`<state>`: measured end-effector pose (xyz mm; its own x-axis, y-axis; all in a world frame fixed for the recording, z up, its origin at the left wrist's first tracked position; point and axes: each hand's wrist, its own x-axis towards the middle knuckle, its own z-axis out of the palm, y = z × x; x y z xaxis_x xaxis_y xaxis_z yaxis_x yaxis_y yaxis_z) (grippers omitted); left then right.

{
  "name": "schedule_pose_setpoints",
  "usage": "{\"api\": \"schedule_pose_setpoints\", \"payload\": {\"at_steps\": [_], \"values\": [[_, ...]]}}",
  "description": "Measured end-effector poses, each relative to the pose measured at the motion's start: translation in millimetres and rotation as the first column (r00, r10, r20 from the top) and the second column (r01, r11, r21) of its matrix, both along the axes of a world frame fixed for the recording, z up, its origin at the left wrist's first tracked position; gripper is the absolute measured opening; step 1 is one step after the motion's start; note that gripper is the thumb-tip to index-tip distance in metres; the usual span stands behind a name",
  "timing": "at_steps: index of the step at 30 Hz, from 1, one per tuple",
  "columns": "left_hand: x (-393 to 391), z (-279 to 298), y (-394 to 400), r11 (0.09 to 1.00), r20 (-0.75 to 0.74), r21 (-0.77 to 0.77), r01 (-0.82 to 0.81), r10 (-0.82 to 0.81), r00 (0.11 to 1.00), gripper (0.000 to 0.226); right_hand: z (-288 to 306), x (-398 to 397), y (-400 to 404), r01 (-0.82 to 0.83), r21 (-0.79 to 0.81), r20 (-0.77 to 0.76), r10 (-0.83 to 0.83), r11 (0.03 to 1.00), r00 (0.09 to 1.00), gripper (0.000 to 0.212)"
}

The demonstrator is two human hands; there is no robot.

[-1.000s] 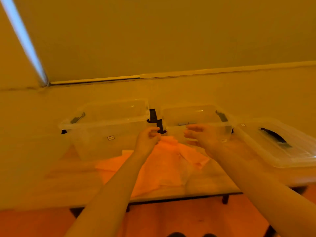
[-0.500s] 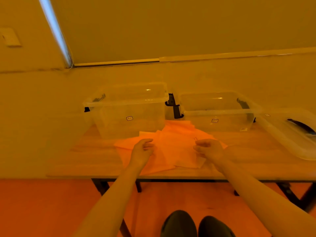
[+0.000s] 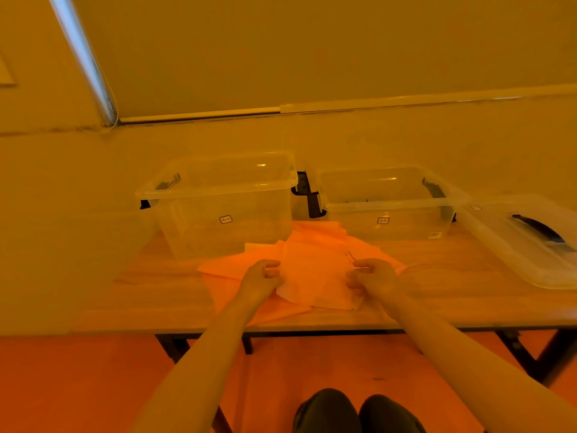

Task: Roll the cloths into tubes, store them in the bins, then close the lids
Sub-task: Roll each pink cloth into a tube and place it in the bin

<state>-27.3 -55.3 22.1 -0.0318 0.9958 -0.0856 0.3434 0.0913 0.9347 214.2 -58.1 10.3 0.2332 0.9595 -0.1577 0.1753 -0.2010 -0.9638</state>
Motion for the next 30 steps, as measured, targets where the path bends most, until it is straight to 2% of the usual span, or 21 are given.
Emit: {"api": "schedule_pose_setpoints", "payload": {"at_steps": [3, 5, 8, 12, 15, 19, 23, 27, 30], "values": [[4.2, -1.3, -2.1, 0.999, -0.012, -0.013, 0.040, -0.040, 0.999, 0.037, -5.3, 0.4, 0.5, 0.041, -0.028, 0.051, -0.039, 0.999, 0.998, 0.041], [6.4, -2.7, -2.4, 0.997, -0.072, -0.019, 0.079, -0.080, 0.994, 0.036, -7.0, 0.1, 1.0, 0.058, -0.042, 0.069, -0.055, 0.997, 0.996, 0.042], [7.9, -3.0, -3.8, 0.993, -0.114, -0.025, 0.117, -0.119, 0.986, 0.038, -5.1, -2.3, -2.2, 0.026, -0.050, 0.060, -0.023, 0.998, 0.998, 0.045], [7.5, 2.0, -9.4, 0.990, -0.048, -0.015, 0.139, -0.139, 0.989, 0.041, -4.9, -5.3, -5.8, -0.029, -0.001, 0.022, 0.029, 1.000, 0.999, 0.054], [8.0, 10.3, -11.8, 0.990, -0.004, 0.013, 0.140, -0.140, 0.990, 0.041, 2.2, -7.9, -7.1, -0.013, 0.099, 0.042, 0.009, 0.995, 0.999, 0.056], [8.9, 26.1, -9.0, 0.990, 0.090, 0.095, 0.103, -0.112, 0.990, 0.040, 21.5, -7.1, -5.6, -0.002, 0.219, 0.013, -0.001, 0.976, 1.000, 0.053], [13.9, 43.9, -1.8, 0.988, 0.248, 0.156, 0.012, -0.051, 0.967, 0.038, 46.2, -3.9, 1.1, 0.050, 0.281, -0.096, -0.024, 0.958, 0.995, 0.045], [17.1, 50.1, 6.9, 0.986, 0.337, 0.156, -0.062, 0.006, 0.941, 0.035, 56.5, -2.9, 9.4, 0.123, 0.311, -0.157, -0.077, 0.943, 0.985, 0.034], [18.7, 41.7, 10.4, 0.988, 0.366, 0.144, -0.047, -0.009, 0.930, 0.032, 46.1, -3.3, 13.0, 0.060, 0.248, -0.135, -0.027, 0.967, 0.990, 0.034]]}}
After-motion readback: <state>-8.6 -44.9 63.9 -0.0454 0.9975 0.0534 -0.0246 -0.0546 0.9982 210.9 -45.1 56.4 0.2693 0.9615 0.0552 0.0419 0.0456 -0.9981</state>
